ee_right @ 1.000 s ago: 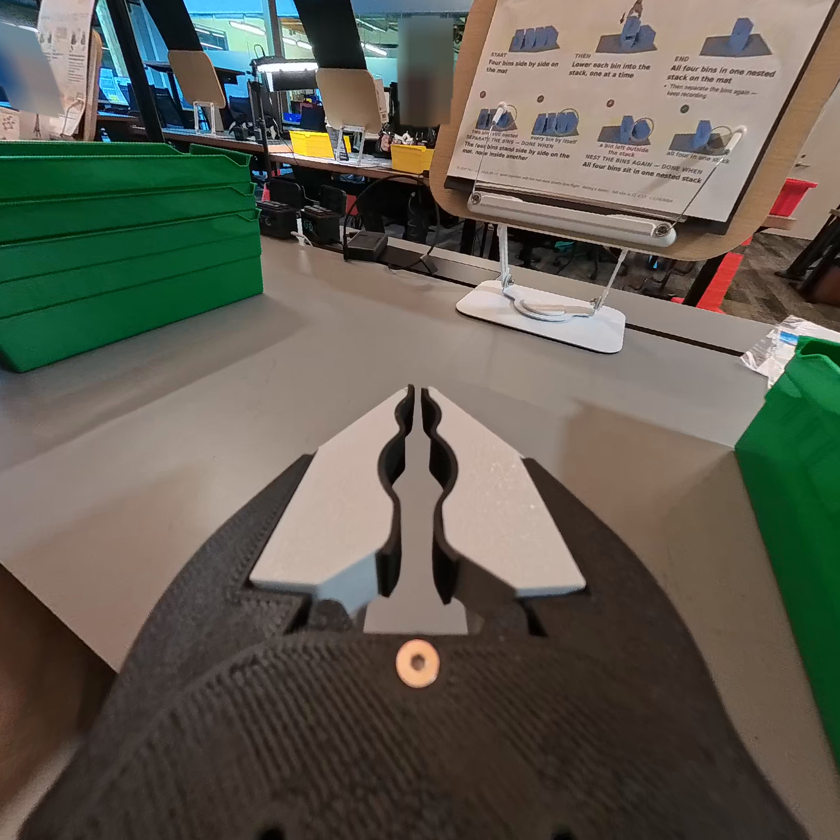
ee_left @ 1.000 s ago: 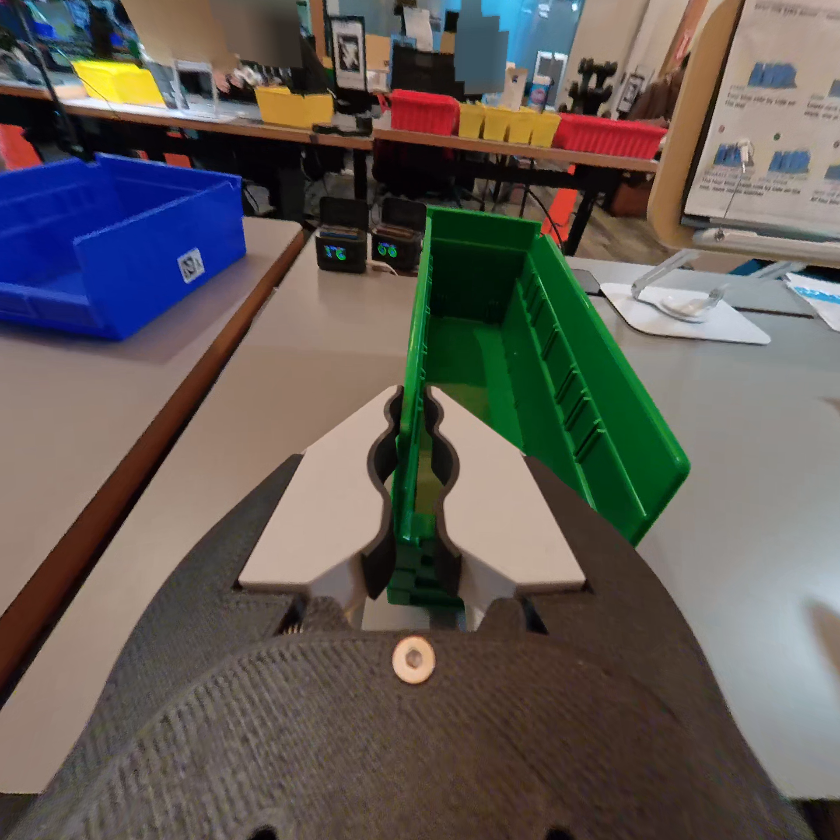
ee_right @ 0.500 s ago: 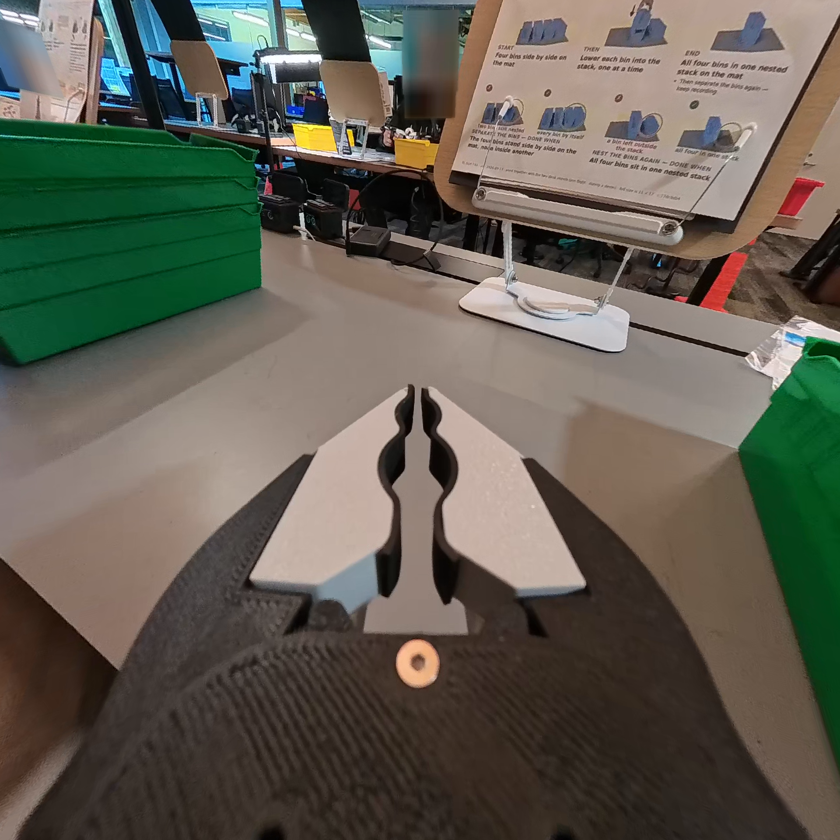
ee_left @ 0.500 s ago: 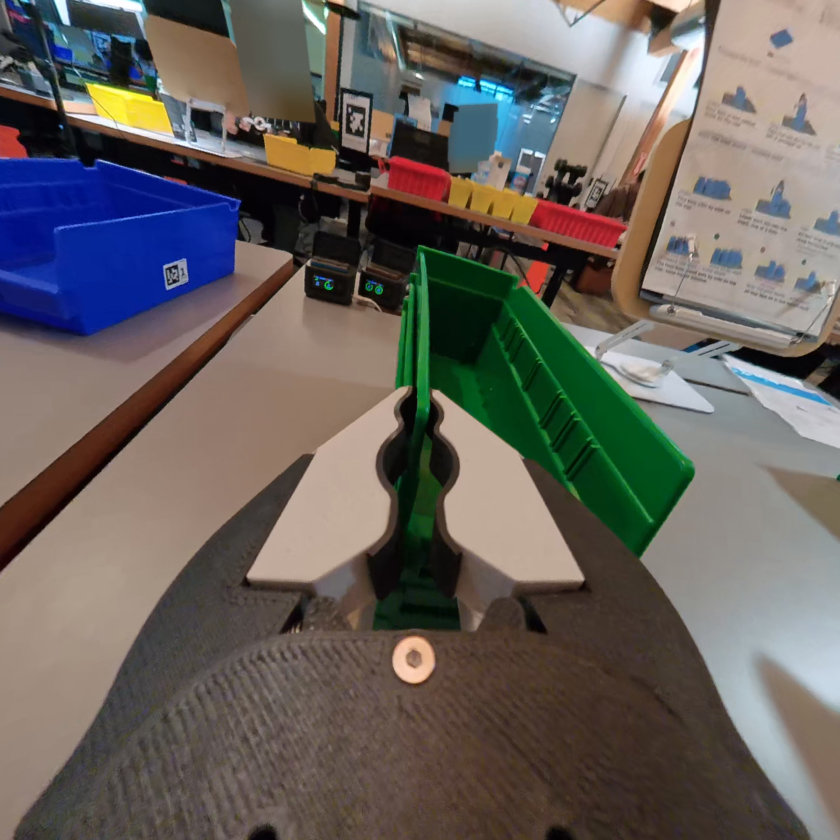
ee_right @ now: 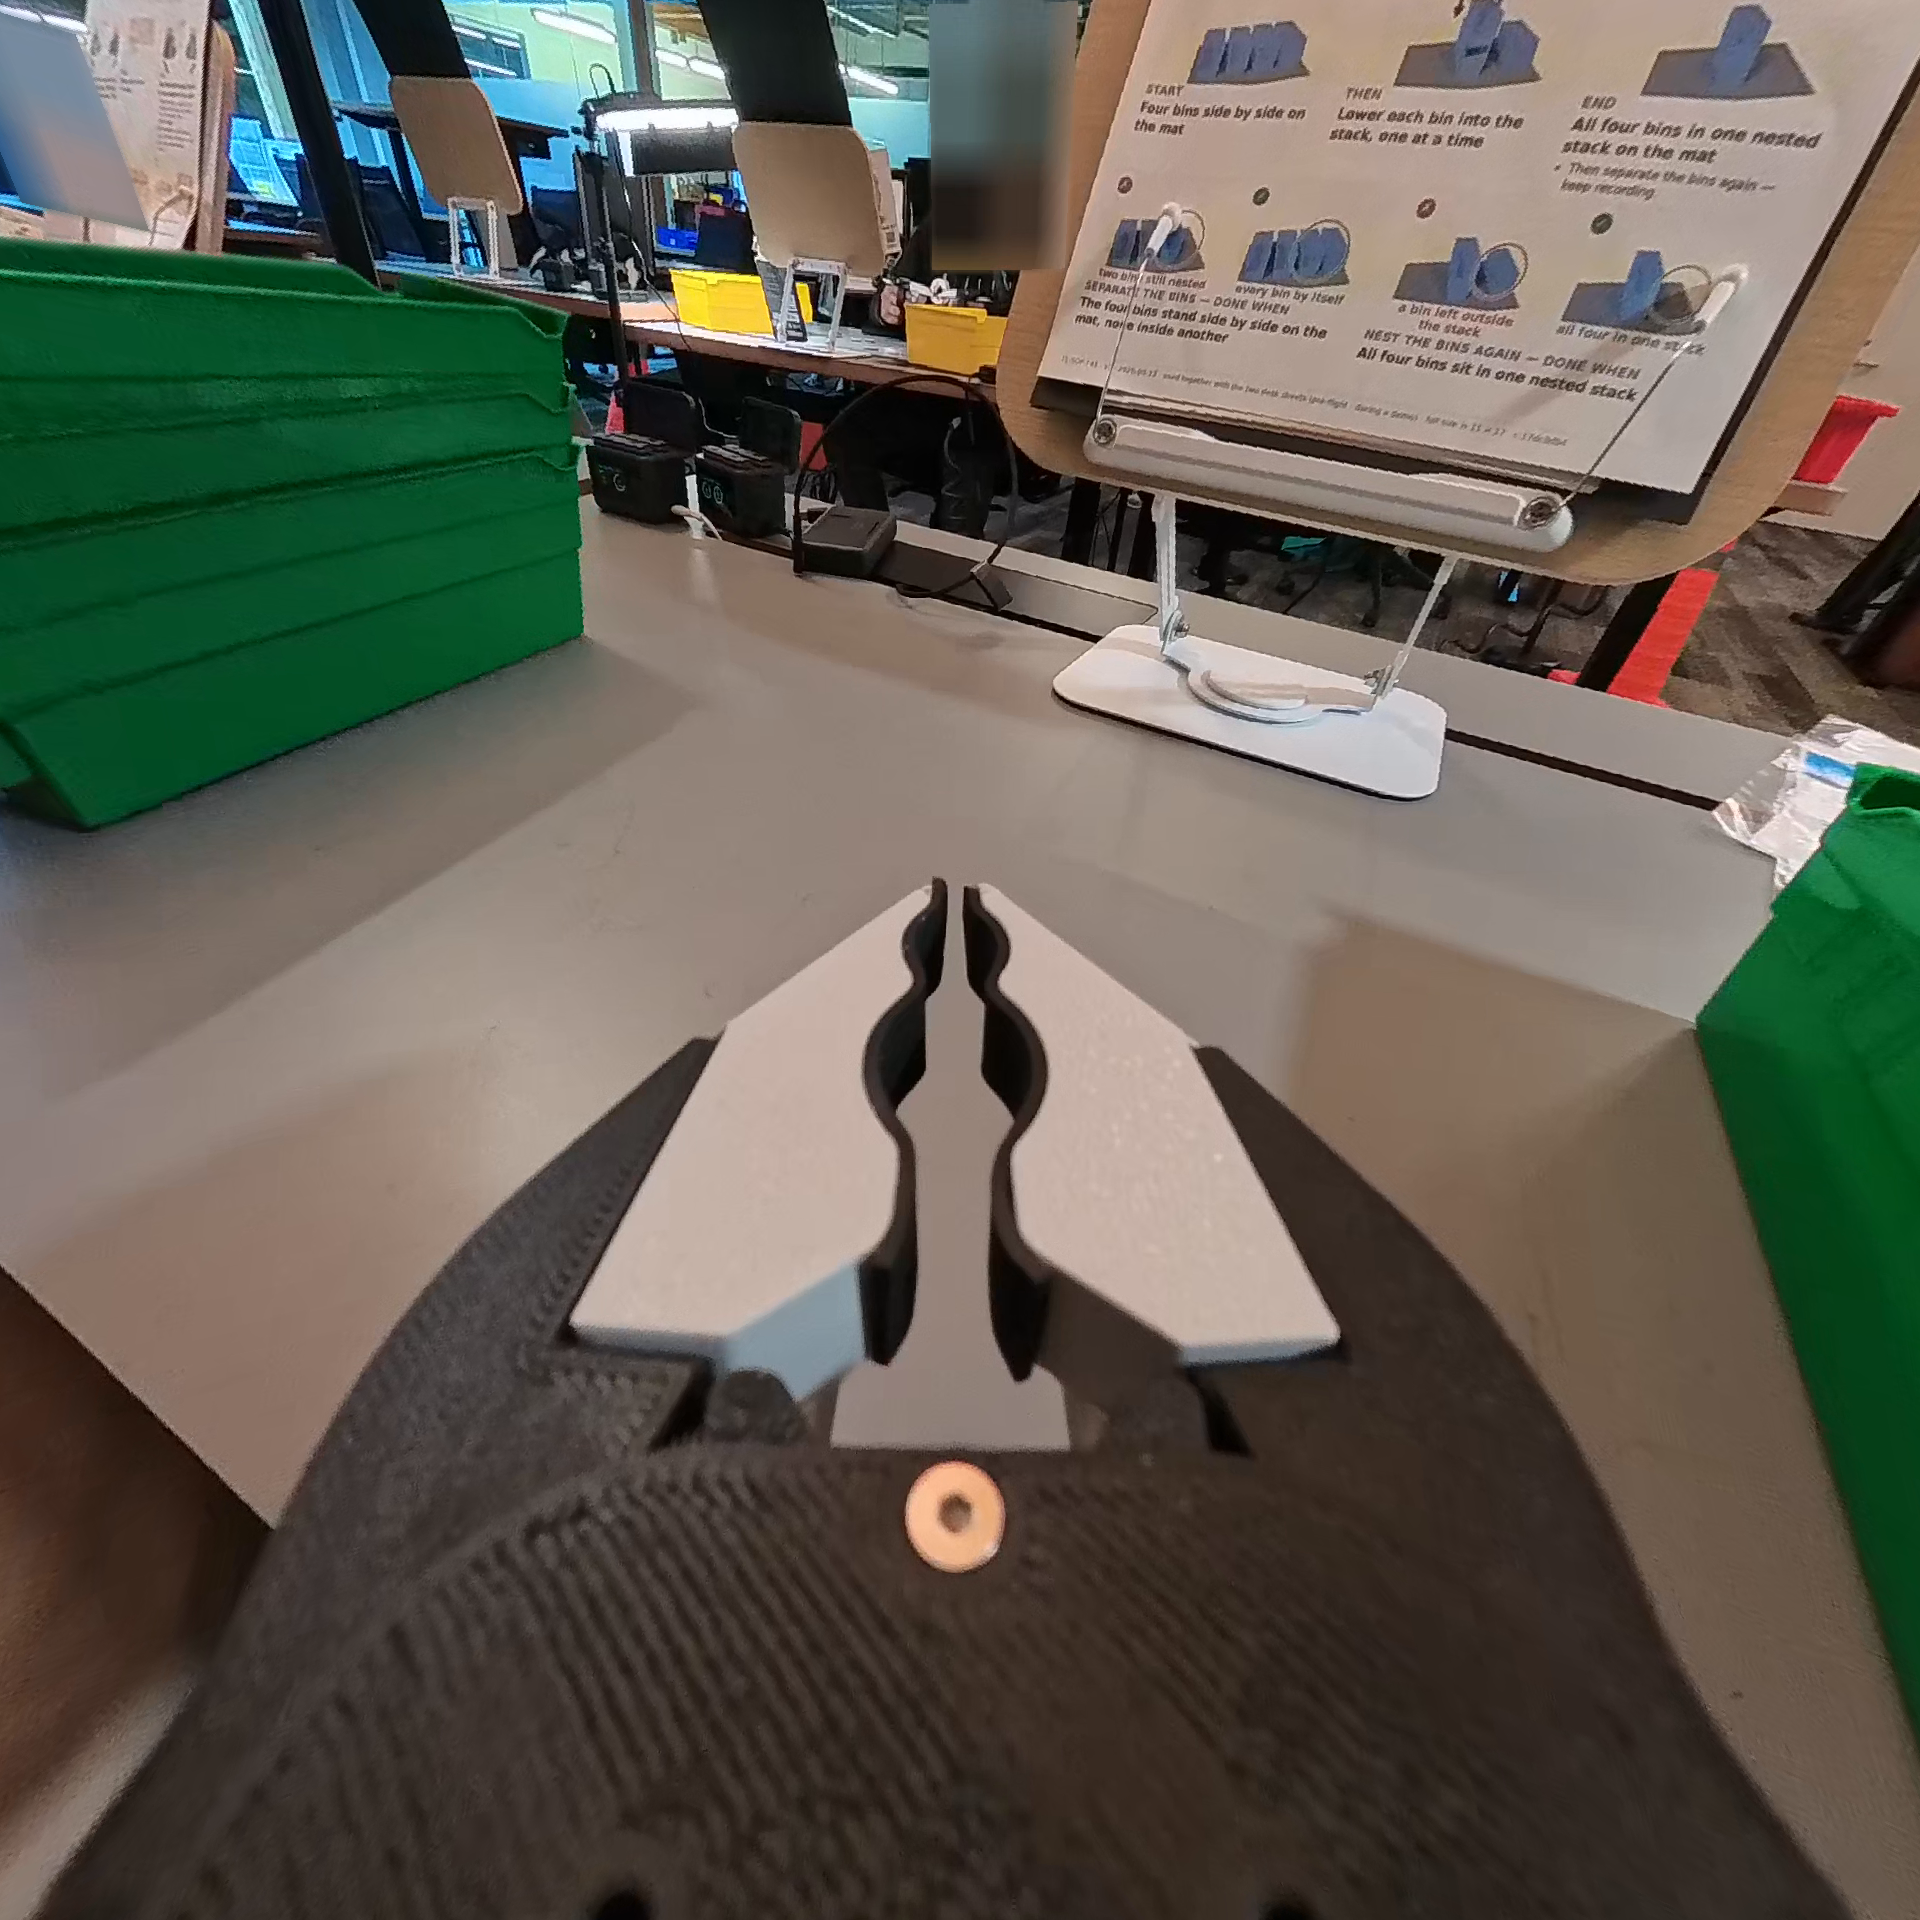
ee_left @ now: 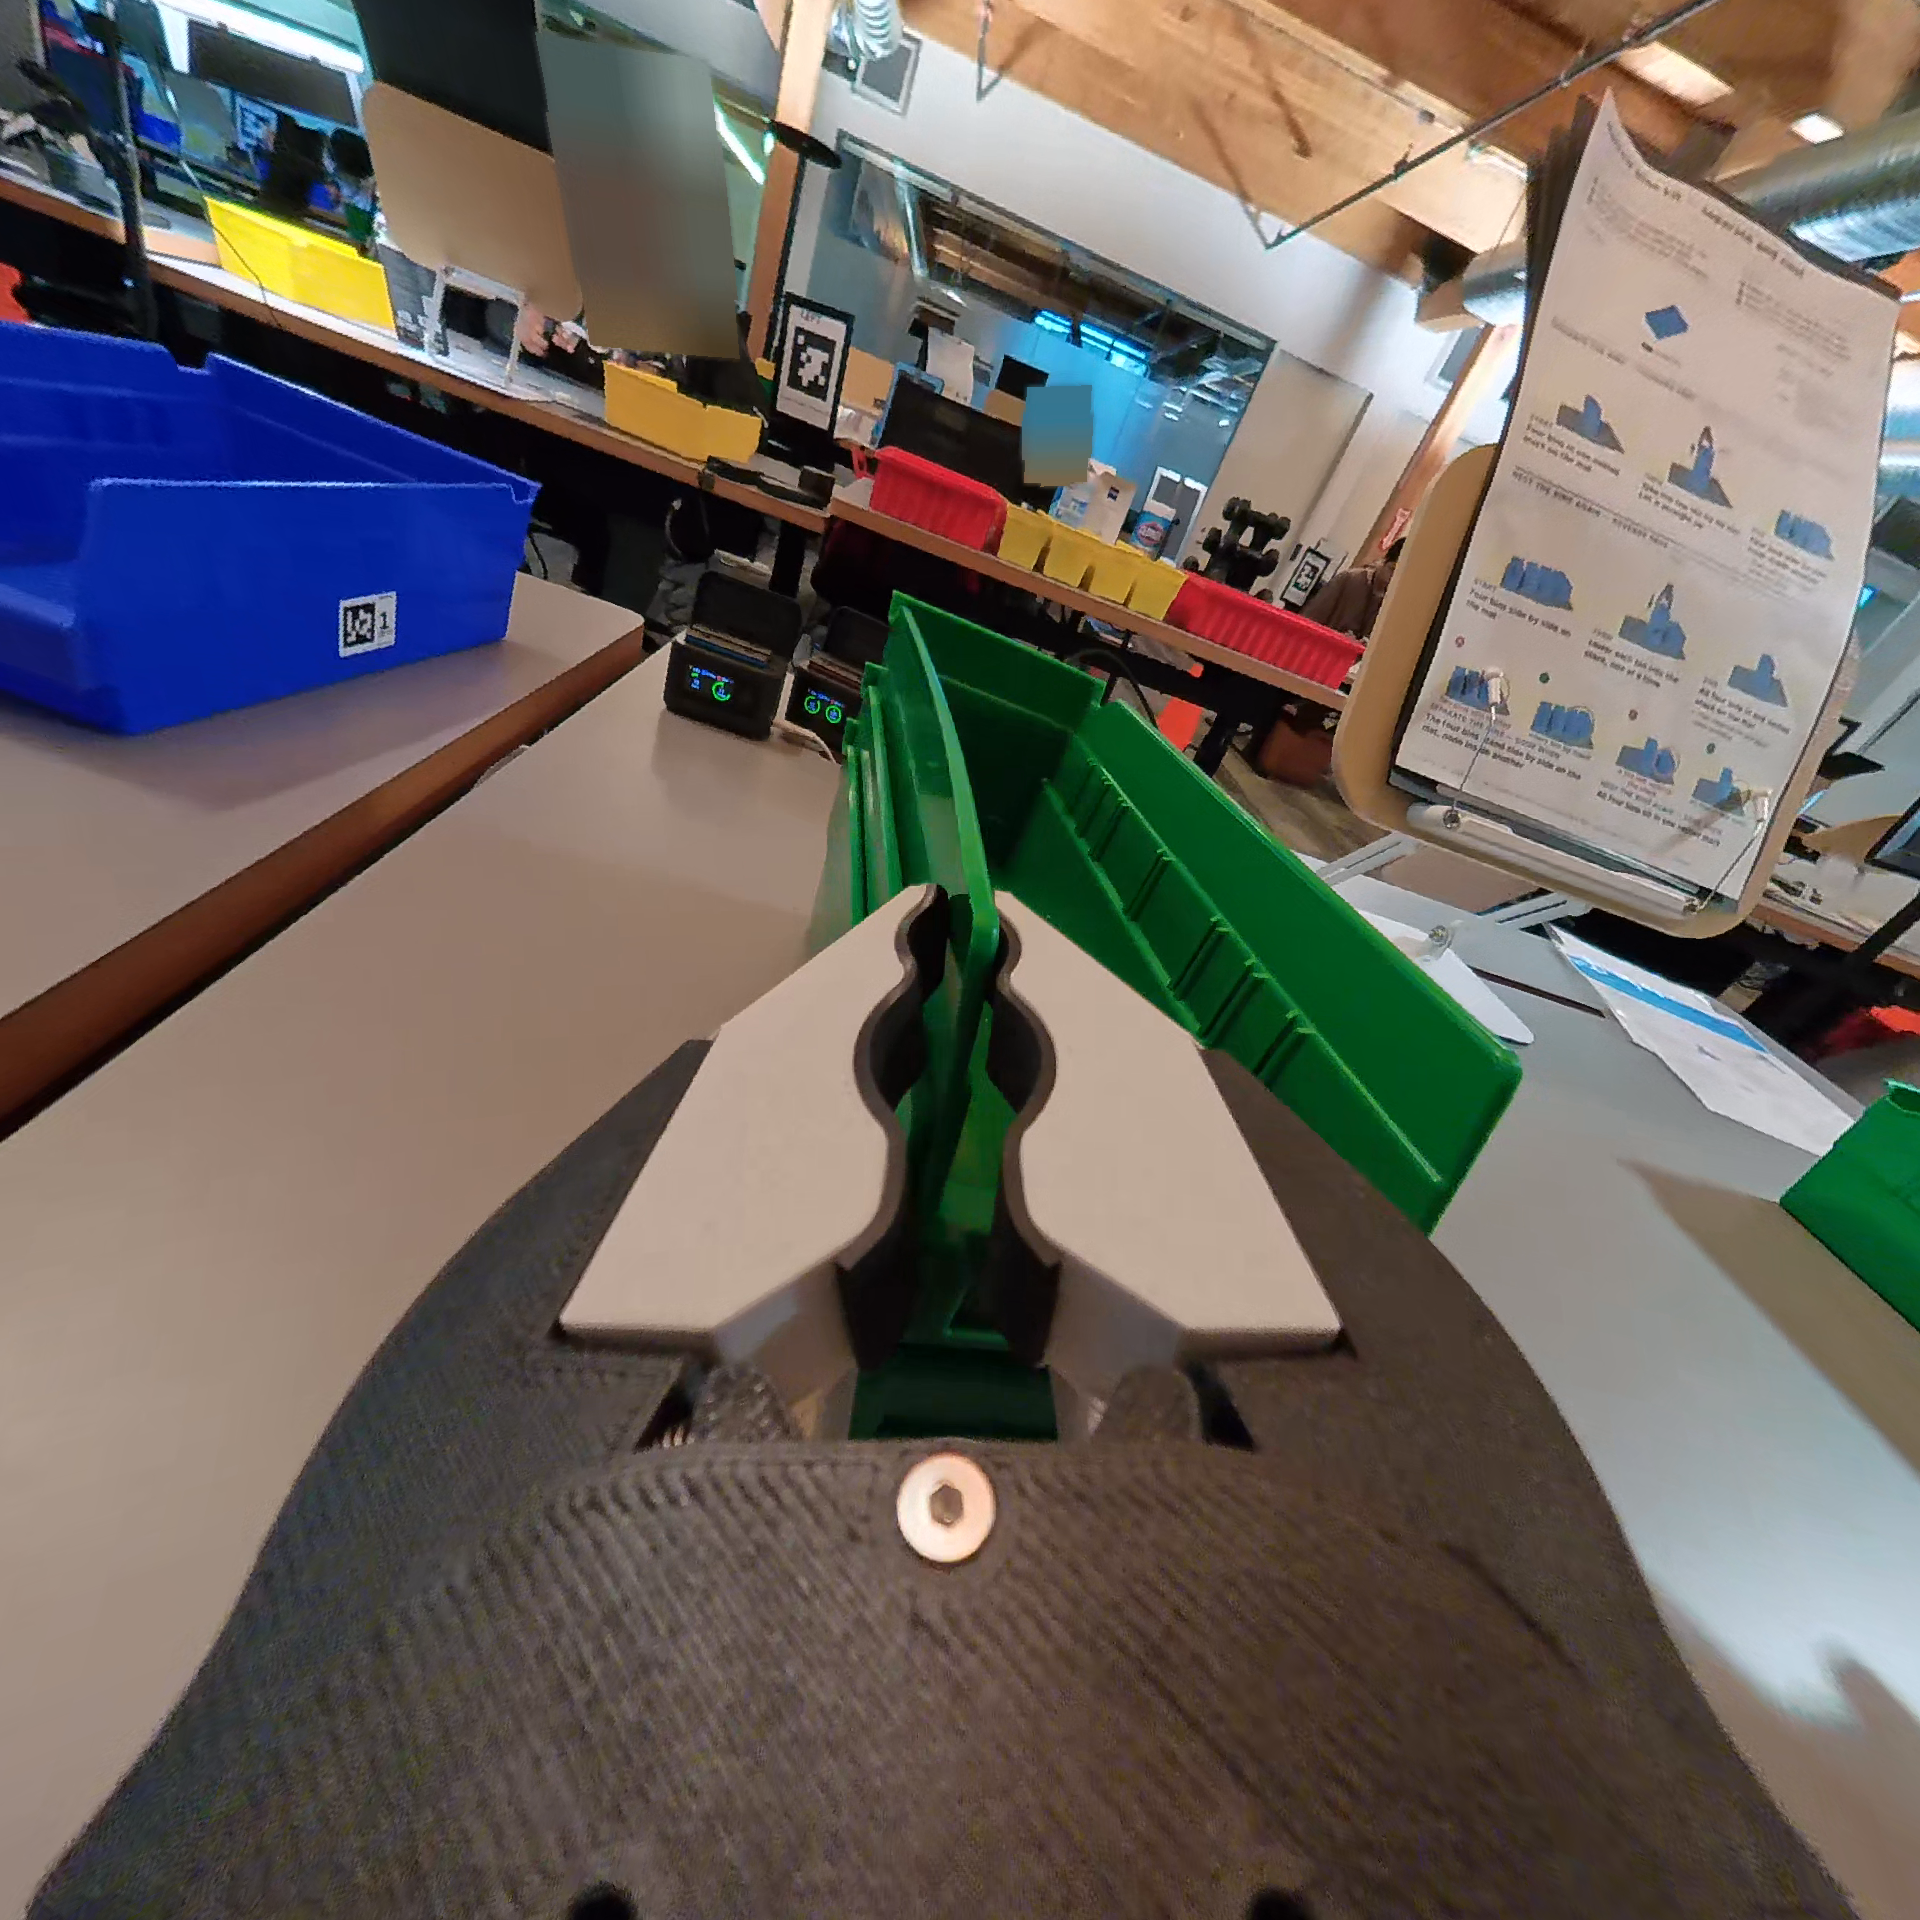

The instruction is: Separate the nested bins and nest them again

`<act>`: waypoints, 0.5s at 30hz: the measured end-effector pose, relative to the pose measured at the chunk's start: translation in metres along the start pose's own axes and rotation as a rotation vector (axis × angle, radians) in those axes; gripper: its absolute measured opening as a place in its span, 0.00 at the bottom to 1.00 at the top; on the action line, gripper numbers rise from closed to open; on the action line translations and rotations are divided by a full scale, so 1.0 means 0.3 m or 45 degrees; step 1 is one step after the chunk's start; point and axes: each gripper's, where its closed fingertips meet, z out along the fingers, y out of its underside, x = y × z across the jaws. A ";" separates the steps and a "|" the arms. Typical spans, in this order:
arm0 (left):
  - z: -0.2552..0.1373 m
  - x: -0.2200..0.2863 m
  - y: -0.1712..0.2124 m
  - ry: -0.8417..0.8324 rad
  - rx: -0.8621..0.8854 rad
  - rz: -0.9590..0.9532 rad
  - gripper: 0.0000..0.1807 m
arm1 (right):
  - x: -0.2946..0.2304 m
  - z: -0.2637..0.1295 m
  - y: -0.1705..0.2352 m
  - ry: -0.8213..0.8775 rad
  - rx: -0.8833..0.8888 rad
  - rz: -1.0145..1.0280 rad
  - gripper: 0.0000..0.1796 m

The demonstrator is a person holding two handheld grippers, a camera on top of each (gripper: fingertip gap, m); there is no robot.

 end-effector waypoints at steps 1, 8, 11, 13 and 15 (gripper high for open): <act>-0.001 0.001 -0.004 0.001 0.006 -0.002 0.00 | -0.001 0.001 0.001 -0.001 -0.001 0.000 0.01; -0.037 0.004 -0.097 0.036 0.132 -0.045 0.00 | -0.003 0.003 0.002 -0.003 -0.004 -0.002 0.01; -0.045 0.023 -0.121 0.067 0.155 -0.059 0.00 | -0.007 0.003 0.002 -0.004 -0.004 -0.008 0.01; -0.049 0.038 -0.132 0.074 0.160 -0.041 0.00 | -0.008 0.002 0.003 -0.003 -0.006 -0.016 0.01; -0.054 0.055 -0.145 0.077 0.173 -0.015 0.00 | -0.008 0.003 0.003 -0.003 -0.006 -0.017 0.01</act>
